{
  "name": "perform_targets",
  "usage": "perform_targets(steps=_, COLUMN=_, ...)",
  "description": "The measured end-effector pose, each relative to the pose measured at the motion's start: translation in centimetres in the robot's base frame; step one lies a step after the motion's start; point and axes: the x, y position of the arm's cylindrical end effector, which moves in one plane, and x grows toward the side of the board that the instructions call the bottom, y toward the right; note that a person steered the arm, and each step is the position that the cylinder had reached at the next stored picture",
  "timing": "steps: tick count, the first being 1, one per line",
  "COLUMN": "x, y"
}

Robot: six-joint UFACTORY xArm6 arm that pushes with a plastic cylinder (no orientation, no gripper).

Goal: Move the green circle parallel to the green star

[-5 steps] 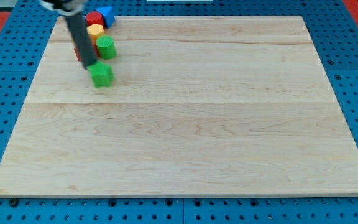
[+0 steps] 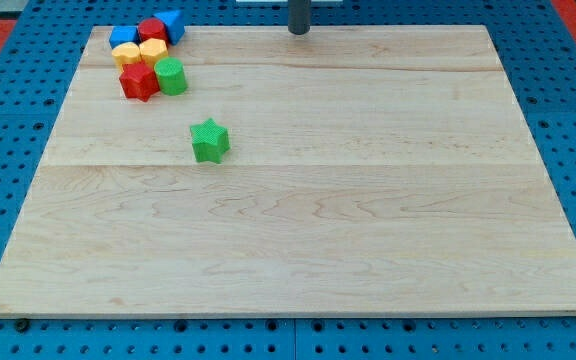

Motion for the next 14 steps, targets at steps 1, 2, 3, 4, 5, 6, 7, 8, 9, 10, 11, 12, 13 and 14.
perform_targets(steps=1, x=1.9, y=-4.2)
perform_targets(steps=2, x=6.3, y=-3.1)
perform_targets(steps=3, x=3.8, y=-2.6)
perform_targets(steps=4, x=3.7, y=-4.7)
perform_targets(steps=5, x=5.5, y=-9.0)
perform_targets(steps=6, x=8.6, y=-12.3)
perform_targets(steps=7, x=7.5, y=-10.6)
perform_targets(steps=8, x=6.0, y=-9.6)
perform_targets(steps=9, x=6.0, y=-14.9)
perform_targets(steps=10, x=6.0, y=-14.8)
perform_targets(steps=11, x=6.6, y=-14.8)
perform_targets(steps=12, x=9.6, y=-13.9)
perform_targets(steps=13, x=12.3, y=-11.9)
perform_targets(steps=14, x=6.9, y=-8.1)
